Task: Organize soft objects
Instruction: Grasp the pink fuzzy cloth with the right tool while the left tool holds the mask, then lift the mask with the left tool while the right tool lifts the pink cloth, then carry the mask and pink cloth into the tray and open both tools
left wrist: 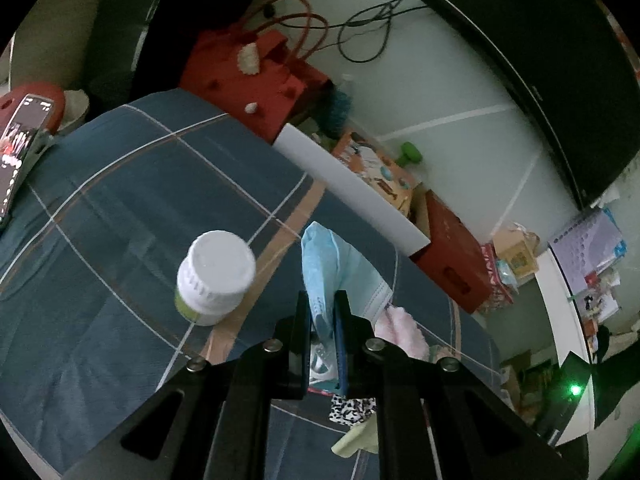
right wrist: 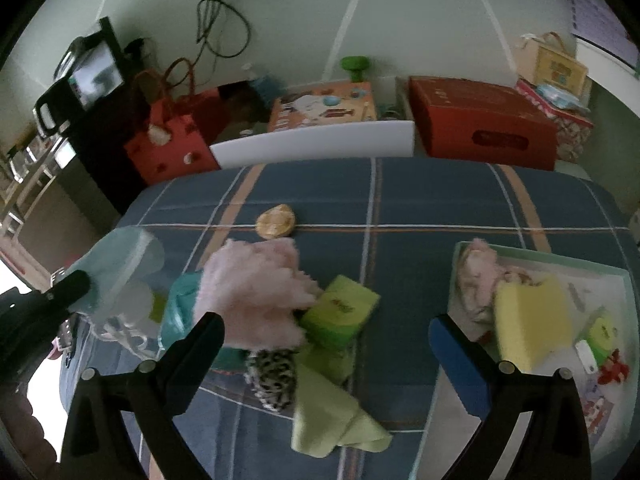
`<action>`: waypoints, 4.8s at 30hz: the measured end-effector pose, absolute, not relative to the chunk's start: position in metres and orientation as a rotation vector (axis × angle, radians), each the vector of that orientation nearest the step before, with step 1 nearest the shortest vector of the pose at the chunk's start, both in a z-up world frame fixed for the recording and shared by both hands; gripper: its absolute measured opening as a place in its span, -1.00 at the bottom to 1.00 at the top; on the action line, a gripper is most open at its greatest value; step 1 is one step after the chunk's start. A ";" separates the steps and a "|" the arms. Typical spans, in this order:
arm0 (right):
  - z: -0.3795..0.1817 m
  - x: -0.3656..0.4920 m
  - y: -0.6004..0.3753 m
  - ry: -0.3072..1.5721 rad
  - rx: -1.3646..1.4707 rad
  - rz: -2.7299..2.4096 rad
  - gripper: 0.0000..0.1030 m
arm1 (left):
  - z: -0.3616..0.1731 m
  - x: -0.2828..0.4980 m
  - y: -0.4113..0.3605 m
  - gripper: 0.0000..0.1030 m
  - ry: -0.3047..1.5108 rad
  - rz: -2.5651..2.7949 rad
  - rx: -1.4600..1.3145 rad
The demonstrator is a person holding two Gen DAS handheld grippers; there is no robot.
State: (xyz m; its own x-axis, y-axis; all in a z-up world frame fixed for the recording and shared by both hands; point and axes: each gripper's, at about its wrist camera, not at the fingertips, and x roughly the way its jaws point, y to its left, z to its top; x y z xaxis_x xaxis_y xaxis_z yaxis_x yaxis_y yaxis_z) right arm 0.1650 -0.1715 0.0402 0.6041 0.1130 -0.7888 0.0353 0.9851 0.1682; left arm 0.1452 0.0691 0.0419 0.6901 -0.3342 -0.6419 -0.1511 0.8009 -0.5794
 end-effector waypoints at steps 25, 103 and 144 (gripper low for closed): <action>0.018 0.176 -0.110 0.925 0.029 0.134 0.36 | 0.032 0.145 0.077 -0.80 0.852 -0.091 -0.684; 0.125 0.053 -0.368 0.470 0.349 -0.427 -0.85 | 0.070 0.117 -0.111 -0.80 0.847 -0.542 -0.370; -0.005 0.096 -0.412 0.962 0.409 -0.435 -0.79 | -0.046 0.132 -0.215 -0.80 1.193 -0.582 -0.158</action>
